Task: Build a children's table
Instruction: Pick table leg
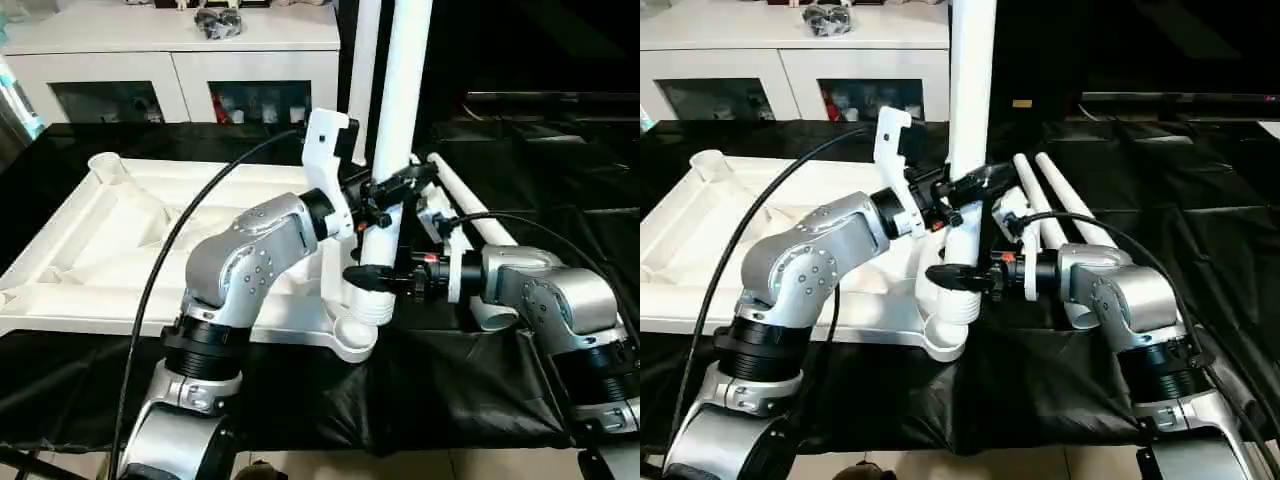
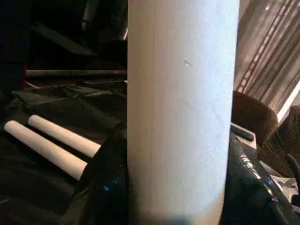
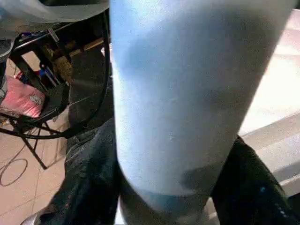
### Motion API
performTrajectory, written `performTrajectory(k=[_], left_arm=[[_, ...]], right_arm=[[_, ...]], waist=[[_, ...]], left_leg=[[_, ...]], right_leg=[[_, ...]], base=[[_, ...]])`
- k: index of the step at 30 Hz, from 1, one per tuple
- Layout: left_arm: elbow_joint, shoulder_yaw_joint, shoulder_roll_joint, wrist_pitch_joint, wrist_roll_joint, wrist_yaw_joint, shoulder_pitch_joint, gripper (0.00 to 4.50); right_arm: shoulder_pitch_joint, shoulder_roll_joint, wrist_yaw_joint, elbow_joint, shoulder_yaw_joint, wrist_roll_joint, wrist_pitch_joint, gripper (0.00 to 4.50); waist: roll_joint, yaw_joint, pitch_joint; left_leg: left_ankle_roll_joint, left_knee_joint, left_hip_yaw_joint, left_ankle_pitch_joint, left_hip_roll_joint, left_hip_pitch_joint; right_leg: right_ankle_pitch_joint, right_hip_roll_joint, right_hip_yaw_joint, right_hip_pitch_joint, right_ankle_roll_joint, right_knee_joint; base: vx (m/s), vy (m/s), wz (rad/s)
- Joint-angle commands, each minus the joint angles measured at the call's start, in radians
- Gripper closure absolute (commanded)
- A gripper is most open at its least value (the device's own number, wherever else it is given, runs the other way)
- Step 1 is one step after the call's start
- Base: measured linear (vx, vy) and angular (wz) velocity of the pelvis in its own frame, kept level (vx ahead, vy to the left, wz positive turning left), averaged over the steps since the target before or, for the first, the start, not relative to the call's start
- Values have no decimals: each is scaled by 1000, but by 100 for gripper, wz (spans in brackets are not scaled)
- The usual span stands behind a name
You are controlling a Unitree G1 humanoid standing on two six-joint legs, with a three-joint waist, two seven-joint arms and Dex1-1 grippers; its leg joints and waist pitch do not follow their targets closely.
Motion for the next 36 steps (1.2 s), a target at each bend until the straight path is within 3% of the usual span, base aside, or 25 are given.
performTrajectory(k=[1, 9, 11, 16, 19, 21, 22, 23, 25, 26, 27, 29, 30, 32, 34, 36], left_arm=[[-26, -2, -1, 5, -13, -12, -1, 265], [-30, -27, 7, -4, 12, -14, 3, 265], [-13, -20, 3, 5, 20, 11, -5, 195], [-23, -14, 2, -12, 9, -6, -10, 162], [-33, 0, 0, -39, 3, -11, -13, 147], [-46, 70, 3, -59, -45, -12, -37, 147], [-50, 97, 8, -67, -60, -14, -46, 147], [-43, 127, 33, -73, -72, -28, -54, 147], [-31, 137, 120, -87, -55, -100, -49, 147], [-31, 137, 120, -87, -55, -100, -49, 147], [-30, 107, 217, -95, -30, -207, -17, 147], [-30, 79, 267, -103, -9, -264, 7, 147], [-27, 14, 357, -146, 44, -374, 66, 147], [-22, -22, 396, -167, 73, -419, 99, 147], [-16, -59, 426, -202, 106, -452, 131, 147], [3, -163, 497, -268, 188, -507, 188, 147]], right_arm=[[-12, 0, -6, 4, 3, -14, -11, 248], [-15, 4, -15, 7, 5, -21, -2, 259], [-11, 7, -17, 6, 5, -22, -7, 259], [1, 24, -33, 3, -11, -17, -27, 259], [4, 46, -60, 7, -37, -9, -44, 259], [8, 87, -132, 18, -85, -3, -75, 259], [10, 103, -160, 22, -101, -6, -89, 259], [12, 119, -201, 28, -118, -19, -111, 259], [14, 145, -295, 49, -152, -53, -164, 259], [14, 145, -295, 49, -152, -53, -164, 259], [14, 151, -375, 73, -180, -83, -184, 259], [18, 149, -406, 78, -187, -101, -198, 259], [40, 136, -437, 64, -182, -140, -224, 259], [57, 131, -448, 47, -178, -161, -239, 259], [75, 130, -460, 26, -180, -172, -242, 259], [113, 133, -482, -23, -190, -181, -250, 259]], waist=[[-30, 1, -82], [-30, 1, -82], [-29, 1, -82], [-26, 2, -83], [-26, 1, -83], [-17, 2, -83], [-19, 1, -83], [-20, -1, -84], [-9, -3, -82], [-11, -9, -81], [-8, -5, -81], [0, -12, -82], [0, -13, -83], [7, -11, -85], [4, -11, -83], [4, -8, -82]], left_leg=[[64, -55, -17, -122, 50, 18], [61, -56, -17, -125, 50, 18], [60, -55, -16, -125, 50, 18], [58, -55, -17, -125, 50, 18], [56, -56, -18, -126, 51, 18], [51, -56, -19, -134, 50, 19], [49, -56, -18, -137, 50, 19], [42, -58, -19, -139, 49, 17], [25, -62, -20, -162, 47, 24], [20, -64, -21, -171, 46, 22], [12, -65, -22, -174, 48, 28], [-4, -69, -21, -176, 48, 31], [-9, -68, -20, -180, 49, 33], [-18, -69, -18, -191, 52, 40], [-17, -72, -18, -196, 52, 36], [-12, -75, -22, -202, 53, 31]], right_leg=[[-251, -76, 50, 57, -150, -77], [-261, -75, 51, 57, -142, -78], [-259, -75, 51, 57, -142, -78], [-255, -76, 51, 56, -146, -78], [-250, -76, 50, 56, -148, -77], [-245, -76, 49, 56, -157, -76], [-244, -77, 50, 55, -157, -77], [-243, -77, 48, 57, -161, -75], [-273, -74, 48, 47, -145, -80], [-279, -72, 47, 51, -140, -76], [-286, -75, 49, 48, -131, -81], [-275, -68, 51, 44, -128, -74], [-260, -68, 52, 45, -134, -72], [-217, -69, 55, 41, -142, -70], [-213, -70, 57, 44, -144, -67], [-219, -73, 58, 47, -139, -70]], base=[[0, 0, 0], [0, 0, 0], [0, 0, 0], [0, 0, 0], [0, 0, 0], [0, 0, 0], [0, 0, 0], [0, 0, 0], [0, 0, 0], [0, 0, 0], [0, 0, 0], [0, 0, 0], [0, 0, 0], [0, 0, 0], [0, 0, 0], [0, 0, 0]])
